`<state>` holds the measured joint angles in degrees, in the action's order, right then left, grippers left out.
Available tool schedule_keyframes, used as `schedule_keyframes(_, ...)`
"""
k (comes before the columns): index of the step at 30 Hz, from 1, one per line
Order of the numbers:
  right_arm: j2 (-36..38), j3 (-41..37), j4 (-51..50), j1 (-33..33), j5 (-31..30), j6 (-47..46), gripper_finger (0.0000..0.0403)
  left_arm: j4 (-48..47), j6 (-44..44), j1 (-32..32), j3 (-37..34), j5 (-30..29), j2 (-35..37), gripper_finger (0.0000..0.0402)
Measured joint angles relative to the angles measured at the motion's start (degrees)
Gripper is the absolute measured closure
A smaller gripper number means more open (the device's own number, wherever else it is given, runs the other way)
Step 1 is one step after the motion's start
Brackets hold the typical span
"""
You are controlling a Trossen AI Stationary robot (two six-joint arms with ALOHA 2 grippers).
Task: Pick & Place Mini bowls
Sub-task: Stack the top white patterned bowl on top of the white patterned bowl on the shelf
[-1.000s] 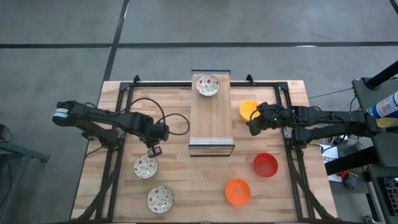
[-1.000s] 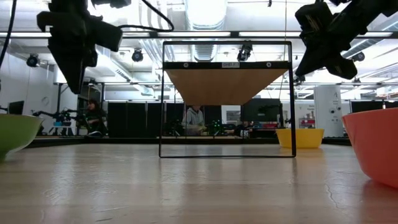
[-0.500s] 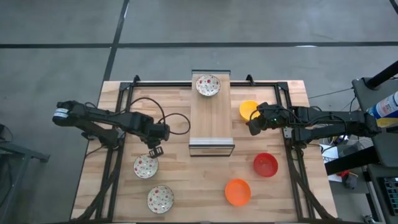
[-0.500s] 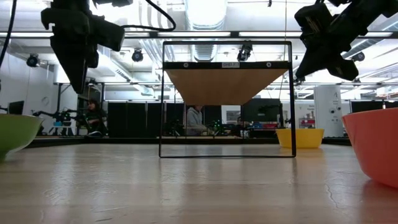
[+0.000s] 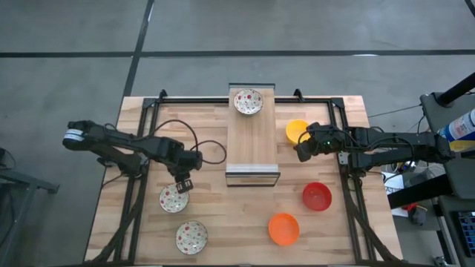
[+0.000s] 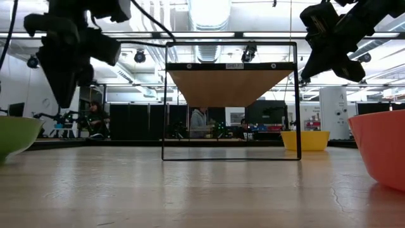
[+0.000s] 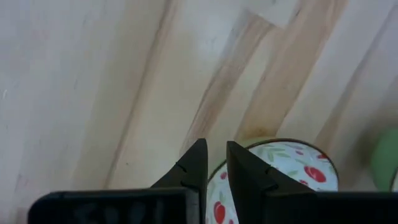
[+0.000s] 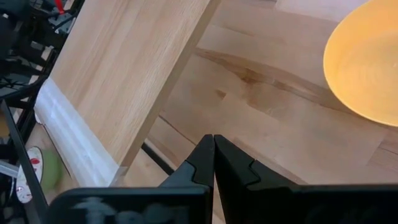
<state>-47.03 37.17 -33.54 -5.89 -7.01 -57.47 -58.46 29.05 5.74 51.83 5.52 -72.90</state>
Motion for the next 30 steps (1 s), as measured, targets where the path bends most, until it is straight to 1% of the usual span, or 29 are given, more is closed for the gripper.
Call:
schedule_keyframes(2, 0.0, 0.0, 0.0, 0.0, 0.0, 0.0, 0.0394, 0.2, 0.0, 0.1, -0.8, 0.2, 0.3, 0.0348)
schedule_keyframes(5, 0.0, 0.0, 0.0, 0.0, 0.0, 0.0, 0.0394, 1.7, -0.4, 0.3, -1.5, 2.8, 0.8, 0.0348)
schedule_keyframes(8, 0.0, 0.0, 0.0, 0.0, 0.0, -0.2, 0.0394, -2.3, -1.4, 0.7, -1.6, 2.3, 1.1, 0.0348)
schedule_keyframes(10, 0.0, 0.0, 0.0, 0.0, 0.0, 0.1, 0.0394, -4.1, -3.6, 0.7, -1.6, 2.7, 1.2, 0.0348)
schedule_keyframes(14, 0.0, 0.0, 0.0, 0.0, 0.0, 0.4, 0.0394, -3.7, -9.4, 0.9, -1.7, 6.2, 1.7, 0.0348)
schedule_keyframes(19, 0.0, 0.0, 0.0, 0.0, -0.4, 0.7, 0.0394, -3.4, -14.8, 0.9, -3.2, 6.6, 1.5, 0.0348)
schedule_keyframes(25, 0.0, -0.3, -0.1, 0.0, -0.6, 0.6, 0.0394, -1.1, -15.4, 0.9, -6.2, 7.5, 1.5, 0.0348)
schedule_keyframes(30, 0.0, -0.5, -0.1, 0.0, -0.6, 0.6, 0.0394, -0.4, -15.5, 0.9, -8.3, 7.0, 1.5, 0.0348)
